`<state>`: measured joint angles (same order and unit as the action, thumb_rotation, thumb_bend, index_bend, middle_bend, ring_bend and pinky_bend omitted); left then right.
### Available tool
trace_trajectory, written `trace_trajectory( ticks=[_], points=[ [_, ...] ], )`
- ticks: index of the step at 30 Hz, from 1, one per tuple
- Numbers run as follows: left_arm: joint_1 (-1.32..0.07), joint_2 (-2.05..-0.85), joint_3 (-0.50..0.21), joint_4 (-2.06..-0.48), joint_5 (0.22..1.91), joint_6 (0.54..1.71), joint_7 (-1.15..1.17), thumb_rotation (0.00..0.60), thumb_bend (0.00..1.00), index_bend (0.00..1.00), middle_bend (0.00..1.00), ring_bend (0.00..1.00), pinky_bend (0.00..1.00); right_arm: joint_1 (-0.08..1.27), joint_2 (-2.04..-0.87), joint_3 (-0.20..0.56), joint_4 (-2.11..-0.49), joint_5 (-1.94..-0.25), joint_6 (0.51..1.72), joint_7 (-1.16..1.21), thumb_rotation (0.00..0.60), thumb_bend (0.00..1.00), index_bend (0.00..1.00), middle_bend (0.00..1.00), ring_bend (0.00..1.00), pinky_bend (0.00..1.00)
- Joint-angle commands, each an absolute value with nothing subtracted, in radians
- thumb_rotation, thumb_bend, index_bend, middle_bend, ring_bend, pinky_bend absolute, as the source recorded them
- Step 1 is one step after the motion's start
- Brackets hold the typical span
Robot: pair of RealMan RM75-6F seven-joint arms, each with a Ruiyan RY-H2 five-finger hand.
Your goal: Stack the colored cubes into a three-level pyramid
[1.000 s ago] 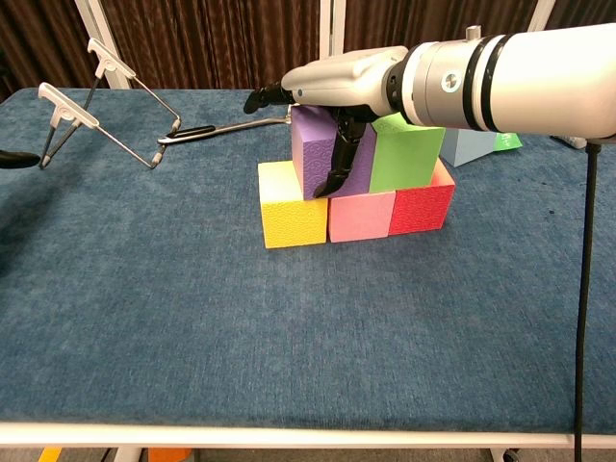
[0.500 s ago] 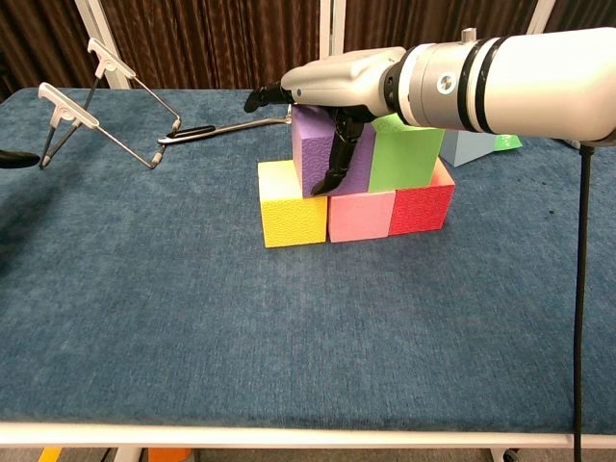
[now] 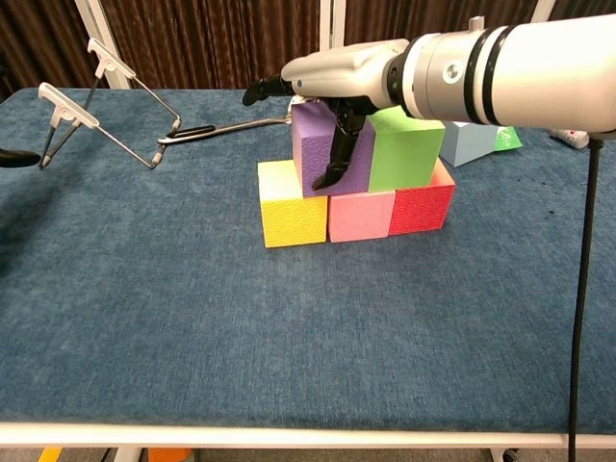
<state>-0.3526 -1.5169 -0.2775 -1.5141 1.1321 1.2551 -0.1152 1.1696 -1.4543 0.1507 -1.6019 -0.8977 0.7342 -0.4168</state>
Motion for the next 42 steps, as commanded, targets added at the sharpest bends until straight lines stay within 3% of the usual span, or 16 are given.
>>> trace_trajectory(
  ticks=[1,9,13,18,24,31,42],
  points=[
    [-0.353,-1.515,-0.279,-1.519,1.133,1.254,-0.116,0.6,0.0,0.01,0.06,0.0,0.07,1.164,-1.415,0.167,-1.646,-0.906,0.707,-0.374,0.6,0.03,0.0,0.0,0.0,0.0],
    [-0.351,-1.504,-0.278,-1.53,1.135,1.253,-0.116,0.6,0.0,0.01,0.06,0.0,0.07,1.129,-1.313,0.237,-1.761,-0.96,0.708,-0.239,0.6,0.02,0.0,0.0,0.0,0.0],
    [-0.343,-1.487,-0.279,-1.534,1.136,1.259,-0.124,0.6,0.0,0.01,0.06,0.0,0.07,1.107,-1.201,0.3,-1.82,-0.952,0.71,-0.16,0.6,0.02,0.0,0.0,0.0,0.0],
    [-0.337,-1.47,-0.284,-1.532,1.132,1.256,-0.141,0.6,0.0,0.01,0.06,0.0,0.07,1.104,-1.066,0.326,-1.829,-0.863,0.699,-0.156,0.6,0.02,0.0,0.0,0.0,0.0],
    [-0.337,-1.464,-0.285,-1.522,1.137,1.251,-0.157,0.6,0.0,0.01,0.06,0.0,0.07,1.143,-1.029,0.22,-1.74,-0.752,0.682,-0.308,0.6,0.02,0.0,0.0,0.0,0.0],
    [-0.341,-1.463,-0.268,-1.501,1.153,1.241,-0.148,0.6,0.0,0.01,0.06,0.0,0.07,1.207,-1.183,0.051,-1.534,-0.654,0.664,-0.521,0.6,0.02,0.0,0.0,0.0,0.0],
    [-0.339,-1.457,-0.255,-1.462,1.2,1.249,-0.187,0.6,0.0,0.01,0.06,0.0,0.07,1.253,-1.347,-0.051,-1.24,-0.662,0.583,-0.634,0.6,0.03,0.0,0.0,0.0,0.0]
  ],
)
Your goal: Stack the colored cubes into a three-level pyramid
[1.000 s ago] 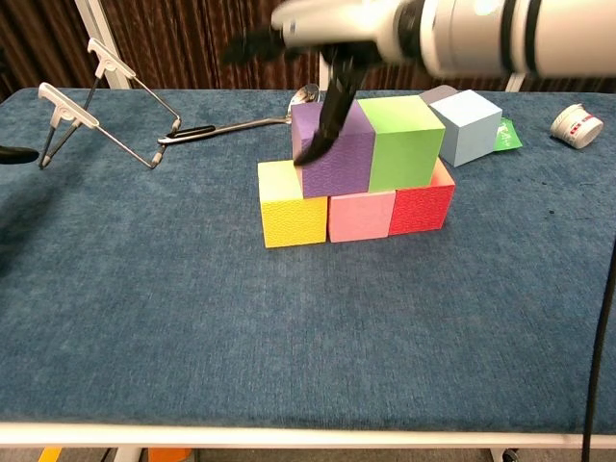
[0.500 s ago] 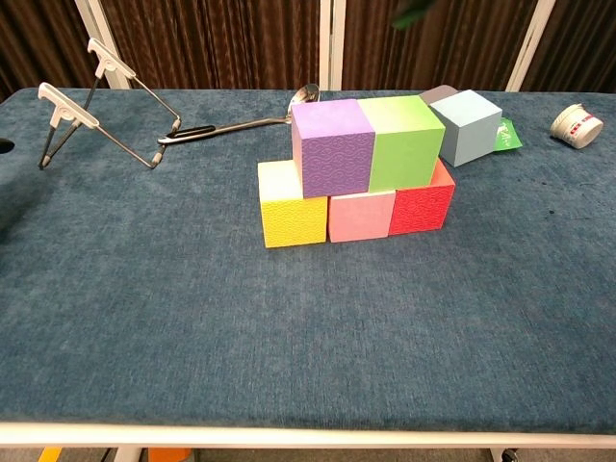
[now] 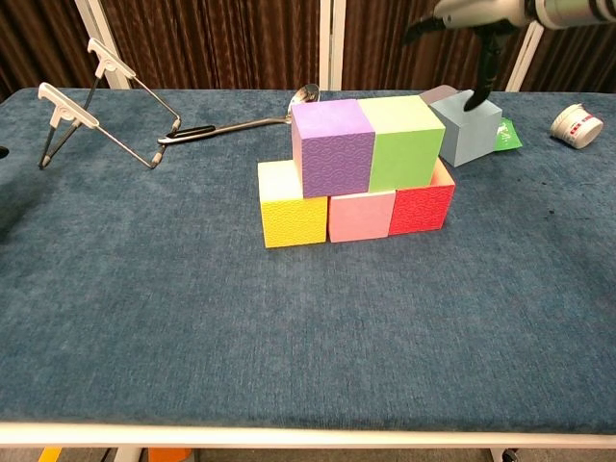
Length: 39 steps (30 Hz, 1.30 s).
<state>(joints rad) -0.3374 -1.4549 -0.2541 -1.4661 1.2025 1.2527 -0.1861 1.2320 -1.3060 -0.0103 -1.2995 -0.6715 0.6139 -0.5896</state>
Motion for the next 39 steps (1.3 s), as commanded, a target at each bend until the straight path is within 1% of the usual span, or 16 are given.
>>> trace_trajectory(
  ticks=[1,7,12,18,25,31,34,38,39],
  points=[
    [-0.341,-1.459,-0.254,-1.458,1.199,1.246,-0.186,0.6,0.0,0.01,0.06,0.0,0.07,1.257,-1.36,-0.061,-1.219,-0.655,0.577,-0.647,0.6,0.03,0.0,0.0,0.0,0.0],
    [-0.349,-1.47,-0.249,-1.441,1.198,1.226,-0.192,0.6,0.0,0.01,0.06,0.0,0.07,1.25,-1.415,-0.099,-1.145,-0.623,0.558,-0.666,0.6,0.04,0.0,0.0,0.0,0.0],
    [-0.353,-1.48,-0.251,-1.428,1.2,1.23,-0.193,0.6,0.0,0.01,0.06,0.0,0.07,1.235,-1.443,-0.107,-1.098,-0.629,0.569,-0.664,0.6,0.04,0.0,0.0,0.0,0.0],
    [-0.356,-1.488,-0.249,-1.413,1.198,1.222,-0.197,0.6,0.0,0.01,0.06,0.0,0.07,1.208,-1.47,-0.086,-1.05,-0.645,0.575,-0.625,0.6,0.04,0.0,0.04,0.0,0.0],
    [-0.358,-1.497,-0.245,-1.395,1.198,1.216,-0.201,0.6,0.0,0.01,0.05,0.0,0.07,1.19,-1.525,-0.057,-0.96,-0.677,0.535,-0.579,0.6,0.05,0.0,0.09,0.0,0.0],
    [-0.361,-1.502,-0.242,-1.389,1.195,1.206,-0.201,0.6,0.0,0.01,0.05,0.0,0.07,1.18,-1.561,-0.034,-0.895,-0.721,0.495,-0.533,0.6,0.06,0.0,0.18,0.0,0.0],
    [-0.361,-1.505,-0.24,-1.386,1.194,1.202,-0.203,0.6,0.0,0.01,0.05,0.0,0.07,1.172,-1.568,-0.019,-0.882,-0.759,0.493,-0.503,0.6,0.07,0.0,0.22,0.0,0.0],
    [-0.362,-1.507,-0.24,-1.383,1.195,1.201,-0.204,0.6,0.0,0.01,0.05,0.0,0.07,1.156,-1.566,0.002,-0.879,-0.811,0.501,-0.458,0.6,0.09,0.0,0.32,0.0,0.0],
    [-0.362,-1.507,-0.24,-1.383,1.196,1.201,-0.205,0.6,0.0,0.01,0.05,0.0,0.07,1.152,-1.566,0.005,-0.879,-0.824,0.506,-0.451,0.6,0.1,0.0,0.36,0.0,0.0]
  ],
)
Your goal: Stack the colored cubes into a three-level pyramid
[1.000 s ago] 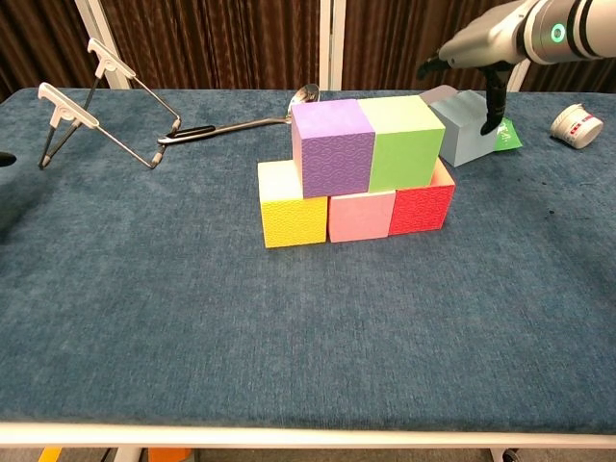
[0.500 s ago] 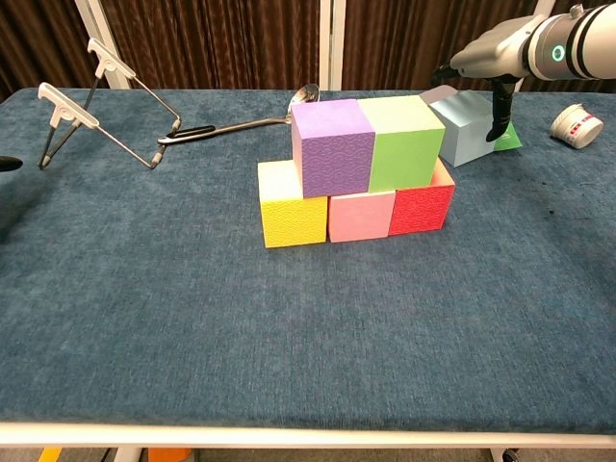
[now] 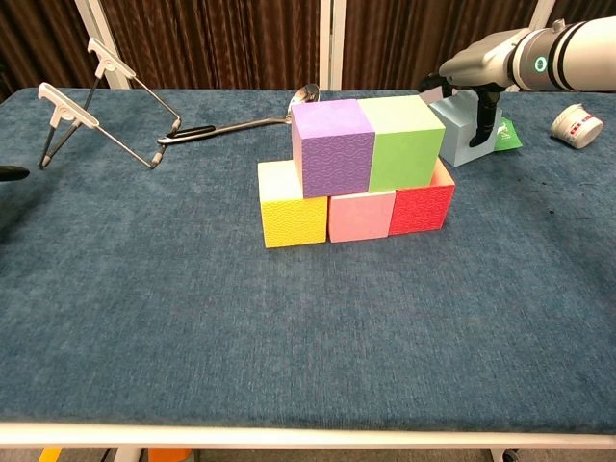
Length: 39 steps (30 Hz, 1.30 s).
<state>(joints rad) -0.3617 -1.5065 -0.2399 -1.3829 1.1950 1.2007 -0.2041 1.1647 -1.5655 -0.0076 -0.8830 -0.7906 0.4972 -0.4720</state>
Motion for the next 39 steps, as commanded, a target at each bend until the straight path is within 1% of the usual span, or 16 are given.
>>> trace_trajectory(
  ticks=[1,4,6,9,12,14,17,19,22,25,28,31,36,39],
  points=[
    [-0.362,-1.507,-0.24,-1.383,1.197,1.201,-0.205,0.6,0.0,0.01,0.05,0.0,0.07,1.147,-1.565,0.01,-0.881,-0.839,0.511,-0.44,0.6,0.1,0.0,0.41,0.0,0.0],
    [-0.361,-1.506,-0.239,-1.386,1.199,1.204,-0.203,0.6,0.0,0.01,0.05,0.0,0.07,1.136,-1.557,0.017,-0.889,-0.873,0.523,-0.422,0.6,0.1,0.0,0.49,0.0,0.0],
    [-0.36,-1.505,-0.239,-1.389,1.2,1.206,-0.204,0.6,0.0,0.01,0.05,0.0,0.07,1.13,-1.547,0.024,-0.9,-0.891,0.534,-0.413,0.6,0.11,0.0,0.5,0.0,0.0],
    [-0.36,-1.502,-0.24,-1.396,1.199,1.205,-0.206,0.6,0.0,0.01,0.05,0.0,0.07,1.133,-1.501,0.053,-0.956,-0.91,0.56,-0.4,0.6,0.11,0.0,0.5,0.0,0.0],
    [-0.36,-1.496,-0.242,-1.405,1.199,1.202,-0.209,0.6,0.0,0.01,0.05,0.0,0.07,1.144,-1.409,0.103,-1.079,-0.91,0.601,-0.392,0.6,0.11,0.0,0.51,0.0,0.0],
    [-0.359,-1.494,-0.244,-1.41,1.199,1.206,-0.209,0.6,0.0,0.01,0.05,0.0,0.07,1.151,-1.328,0.139,-1.196,-0.882,0.626,-0.398,0.6,0.11,0.0,0.52,0.01,0.0],
    [-0.356,-1.488,-0.245,-1.417,1.202,1.214,-0.206,0.6,0.0,0.01,0.05,0.0,0.07,1.175,-1.208,0.175,-1.372,-0.778,0.634,-0.436,0.6,0.11,0.0,0.53,0.01,0.0],
    [-0.354,-1.481,-0.245,-1.417,1.209,1.223,-0.204,0.6,0.0,0.01,0.05,0.0,0.07,1.204,-1.133,0.188,-1.487,-0.676,0.641,-0.47,0.6,0.11,0.0,0.53,0.01,0.0],
    [-0.349,-1.464,-0.239,-1.414,1.238,1.237,-0.219,0.6,0.0,0.01,0.05,0.0,0.07,1.258,-1.05,0.183,-1.626,-0.524,0.667,-0.526,0.6,0.11,0.0,0.53,0.01,0.0],
    [-0.346,-1.445,-0.224,-1.4,1.293,1.254,-0.257,0.6,0.0,0.01,0.05,0.0,0.07,1.312,-0.998,0.172,-1.744,-0.389,0.713,-0.57,0.6,0.11,0.0,0.53,0.01,0.0],
    [-0.343,-1.438,-0.201,-1.364,1.358,1.288,-0.276,0.6,0.01,0.01,0.05,0.0,0.07,1.35,-0.966,0.168,-1.846,-0.301,0.771,-0.598,0.6,0.1,0.0,0.53,0.01,0.0],
    [-0.341,-1.44,-0.182,-1.327,1.405,1.319,-0.282,0.6,0.04,0.02,0.05,0.0,0.07,1.372,-0.949,0.173,-1.934,-0.25,0.84,-0.612,0.6,0.1,0.0,0.54,0.02,0.0],
    [-0.34,-1.436,-0.175,-1.319,1.408,1.317,-0.306,0.6,0.04,0.02,0.05,0.0,0.07,1.402,-0.944,0.174,-2.053,-0.181,0.957,-0.655,0.6,0.1,0.0,0.56,0.04,0.0],
    [-0.339,-1.429,-0.17,-1.326,1.408,1.312,-0.313,0.6,0.04,0.02,0.05,0.0,0.07,1.417,-0.96,0.169,-2.094,-0.152,1.007,-0.686,0.6,0.1,0.0,0.57,0.05,0.0]
  ],
)
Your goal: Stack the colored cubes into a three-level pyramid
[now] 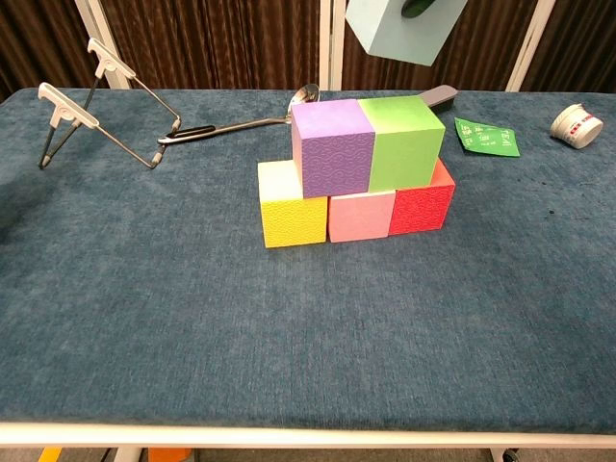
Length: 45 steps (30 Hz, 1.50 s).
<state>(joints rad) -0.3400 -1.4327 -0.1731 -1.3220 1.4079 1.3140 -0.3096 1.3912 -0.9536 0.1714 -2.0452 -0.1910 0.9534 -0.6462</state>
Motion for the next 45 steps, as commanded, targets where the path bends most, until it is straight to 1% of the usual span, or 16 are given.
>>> trace_trajectory(
  ticks=[1,6,19,30,39,45],
  points=[
    [-0.338,-1.426,-0.168,-1.33,1.409,1.311,-0.316,0.6,0.04,0.02,0.05,0.0,0.07,1.425,-0.969,0.166,-2.105,-0.135,1.021,-0.7,0.6,0.1,0.0,0.57,0.05,0.0],
    [-0.336,-1.416,-0.163,-1.344,1.41,1.309,-0.333,0.6,0.04,0.02,0.05,0.0,0.07,1.461,-1.015,0.162,-2.112,-0.063,1.054,-0.758,0.6,0.1,0.0,0.57,0.05,0.0],
    [-0.333,-1.41,-0.155,-1.338,1.406,1.303,-0.364,0.6,0.04,0.02,0.05,0.0,0.07,1.517,-1.089,0.18,-2.072,0.048,1.058,-0.831,0.6,0.1,0.0,0.56,0.05,0.0],
    [-0.334,-1.41,-0.155,-1.331,1.401,1.294,-0.389,0.6,0.04,0.02,0.05,0.0,0.07,1.55,-1.117,0.192,-2.069,0.12,1.093,-0.886,0.6,0.1,0.0,0.56,0.05,0.0],
    [-0.334,-1.405,-0.156,-1.336,1.396,1.289,-0.402,0.6,0.04,0.02,0.05,0.0,0.07,1.569,-1.123,0.207,-2.057,0.162,1.09,-0.931,0.6,0.11,0.0,0.56,0.05,0.0],
    [-0.335,-1.406,-0.156,-1.332,1.394,1.286,-0.41,0.6,0.04,0.02,0.05,0.0,0.07,1.598,-1.126,0.218,-2.029,0.229,1.073,-0.98,0.6,0.11,0.0,0.55,0.05,0.0]
  ],
)
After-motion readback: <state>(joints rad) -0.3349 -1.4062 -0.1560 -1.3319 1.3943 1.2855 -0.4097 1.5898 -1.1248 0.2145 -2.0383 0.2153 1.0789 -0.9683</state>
